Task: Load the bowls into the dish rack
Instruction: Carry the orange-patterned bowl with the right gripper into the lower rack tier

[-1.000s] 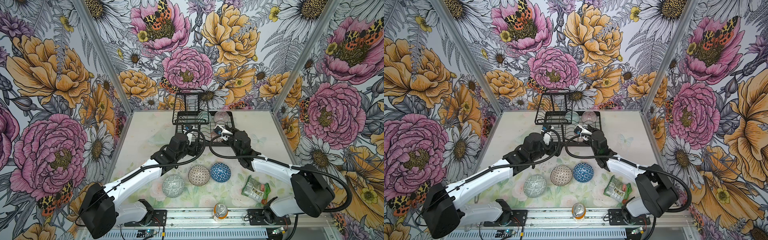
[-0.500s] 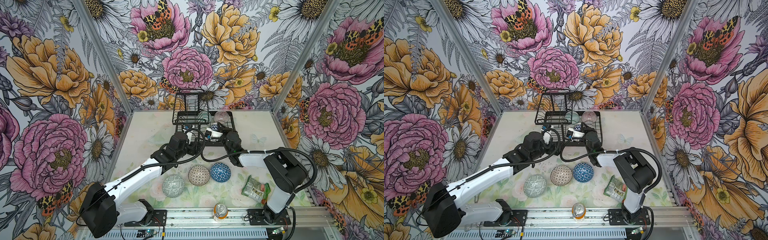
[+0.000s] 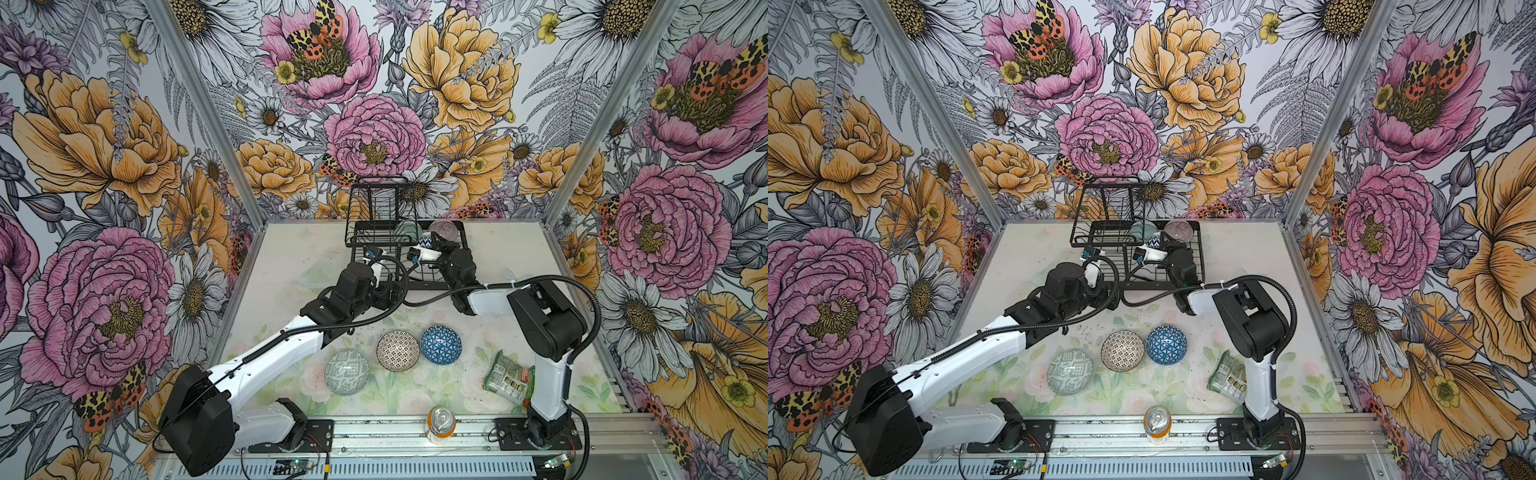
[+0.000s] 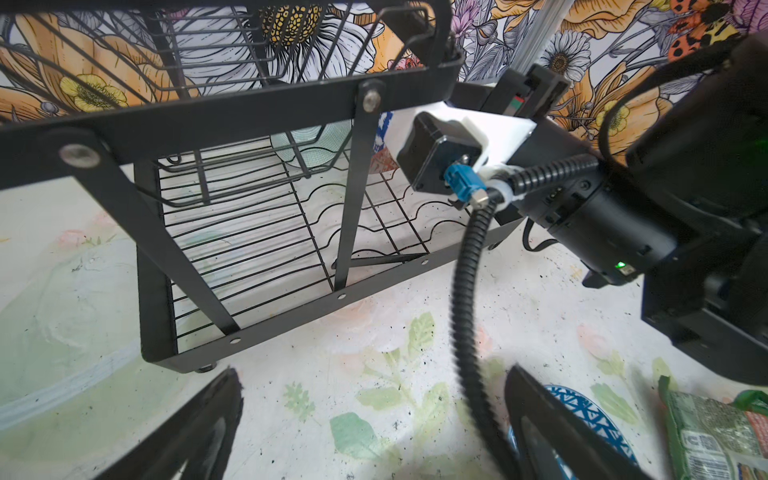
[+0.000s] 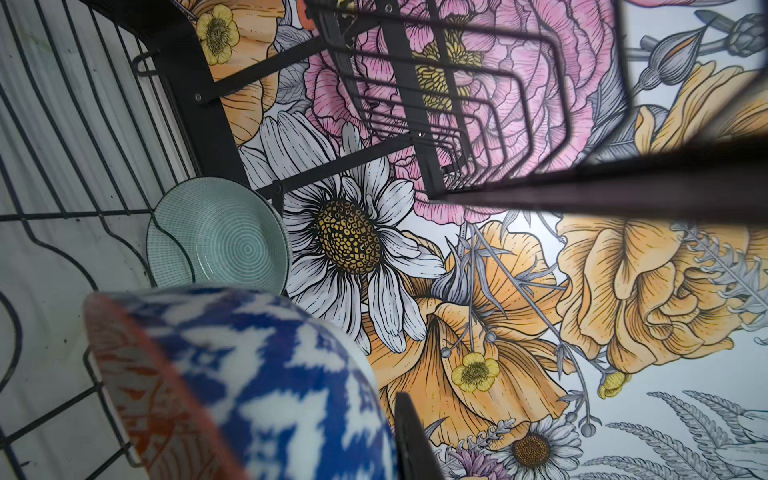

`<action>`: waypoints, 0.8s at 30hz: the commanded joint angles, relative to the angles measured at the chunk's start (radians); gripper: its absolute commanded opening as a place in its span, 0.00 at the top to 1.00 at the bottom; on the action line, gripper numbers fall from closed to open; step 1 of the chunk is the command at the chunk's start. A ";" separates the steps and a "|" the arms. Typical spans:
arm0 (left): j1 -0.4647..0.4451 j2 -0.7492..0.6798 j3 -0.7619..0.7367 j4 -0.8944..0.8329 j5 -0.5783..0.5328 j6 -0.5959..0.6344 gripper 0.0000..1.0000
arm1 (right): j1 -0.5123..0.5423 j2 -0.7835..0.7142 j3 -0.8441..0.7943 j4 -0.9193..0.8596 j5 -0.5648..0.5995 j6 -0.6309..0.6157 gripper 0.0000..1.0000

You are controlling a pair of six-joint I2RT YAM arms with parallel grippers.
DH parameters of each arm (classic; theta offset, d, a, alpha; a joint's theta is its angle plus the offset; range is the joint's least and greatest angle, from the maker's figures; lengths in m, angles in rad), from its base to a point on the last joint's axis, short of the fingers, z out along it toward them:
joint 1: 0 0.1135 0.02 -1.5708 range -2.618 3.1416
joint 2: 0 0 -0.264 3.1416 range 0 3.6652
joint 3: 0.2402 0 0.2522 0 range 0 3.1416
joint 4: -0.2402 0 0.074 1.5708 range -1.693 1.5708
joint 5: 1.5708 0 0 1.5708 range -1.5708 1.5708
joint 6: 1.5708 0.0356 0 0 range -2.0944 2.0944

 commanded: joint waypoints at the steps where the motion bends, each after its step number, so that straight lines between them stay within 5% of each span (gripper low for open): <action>1: 0.005 -0.011 0.018 -0.005 0.019 0.013 0.01 | -0.012 0.026 0.053 0.044 -0.019 0.022 1.00; 24: 0.010 -0.014 0.032 -0.043 0.010 0.016 0.01 | -0.024 0.237 0.268 0.019 -0.107 0.097 1.00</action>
